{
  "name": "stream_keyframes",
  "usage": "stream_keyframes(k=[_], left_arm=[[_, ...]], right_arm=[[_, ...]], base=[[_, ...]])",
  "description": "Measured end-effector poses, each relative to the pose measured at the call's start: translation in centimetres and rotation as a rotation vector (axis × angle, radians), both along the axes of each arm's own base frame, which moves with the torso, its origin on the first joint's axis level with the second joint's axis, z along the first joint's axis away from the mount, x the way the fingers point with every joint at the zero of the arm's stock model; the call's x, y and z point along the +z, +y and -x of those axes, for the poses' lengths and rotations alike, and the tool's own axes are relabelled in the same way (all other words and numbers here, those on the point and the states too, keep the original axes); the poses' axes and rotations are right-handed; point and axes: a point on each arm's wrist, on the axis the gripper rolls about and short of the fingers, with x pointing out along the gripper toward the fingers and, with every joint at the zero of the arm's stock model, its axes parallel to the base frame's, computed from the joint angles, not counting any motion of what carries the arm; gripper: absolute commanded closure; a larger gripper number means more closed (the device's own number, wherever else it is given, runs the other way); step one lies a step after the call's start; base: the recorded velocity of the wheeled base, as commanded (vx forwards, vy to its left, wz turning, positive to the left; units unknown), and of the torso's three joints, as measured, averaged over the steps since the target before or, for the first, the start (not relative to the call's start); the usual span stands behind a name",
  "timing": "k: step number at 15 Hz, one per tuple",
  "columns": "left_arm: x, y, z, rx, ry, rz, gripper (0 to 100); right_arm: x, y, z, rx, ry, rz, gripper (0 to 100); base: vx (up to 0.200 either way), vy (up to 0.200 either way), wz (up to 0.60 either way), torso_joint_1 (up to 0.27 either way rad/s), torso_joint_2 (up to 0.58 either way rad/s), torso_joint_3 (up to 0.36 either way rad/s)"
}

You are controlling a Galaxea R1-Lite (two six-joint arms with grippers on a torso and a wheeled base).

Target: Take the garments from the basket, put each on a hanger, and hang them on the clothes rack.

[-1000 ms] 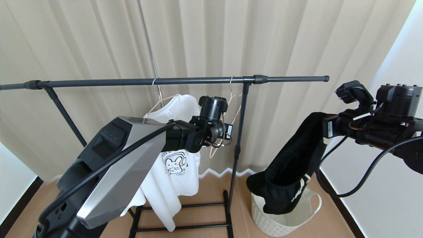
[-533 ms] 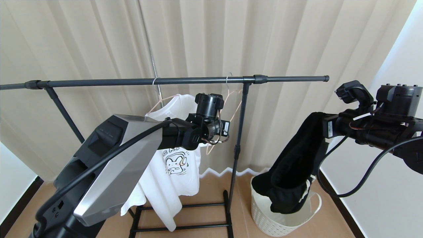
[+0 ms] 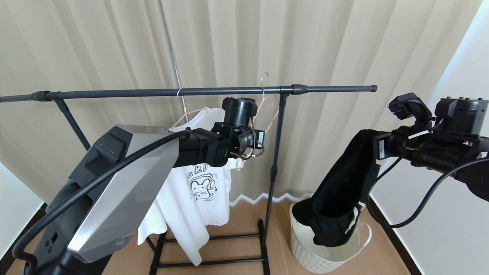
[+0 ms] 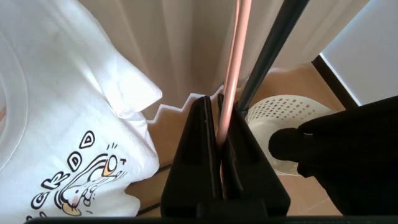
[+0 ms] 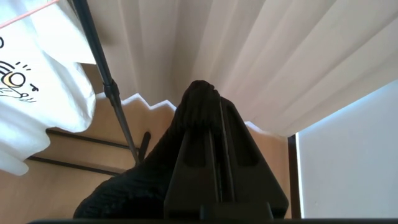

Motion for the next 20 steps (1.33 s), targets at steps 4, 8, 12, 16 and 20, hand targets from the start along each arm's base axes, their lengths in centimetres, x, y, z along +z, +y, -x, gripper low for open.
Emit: stream_keyframes(k=[4,8,12,16,20], left_arm=[[0.8,0.4,0.9,-0.001,0.006,-0.005,100],[0.8,1.2,2.3,-0.004,0.012,-0.011,100],[0.8,2.6,4.4,-0.007,0.016,-0.017,100],[1.6,4.3,7.8,-0.021,0.013,-0.018,100],[0.9,7.0,11.9,-0.032,0.013,-0.02,100]], right_arm=[[0.0,0.0,0.0,0.0,0.0,0.0,100],[0.0,0.0,0.0,0.001,0.0,0.0,100],[0.0,0.1,0.0,0.002,0.002,0.001,100],[-0.2,0.7,0.1,0.002,0.007,0.007,100],[-0.3,2.0,0.3,-0.013,0.008,0.025,100]], base=[[0.0,0.0,0.0,0.0,0.0,0.0],[0.0,0.0,0.0,0.0,0.0,0.0],[0.0,0.0,0.0,0.0,0.0,0.0],[0.0,0.0,0.0,0.0,0.0,0.0],[0.0,0.0,0.0,0.0,0.0,0.0]])
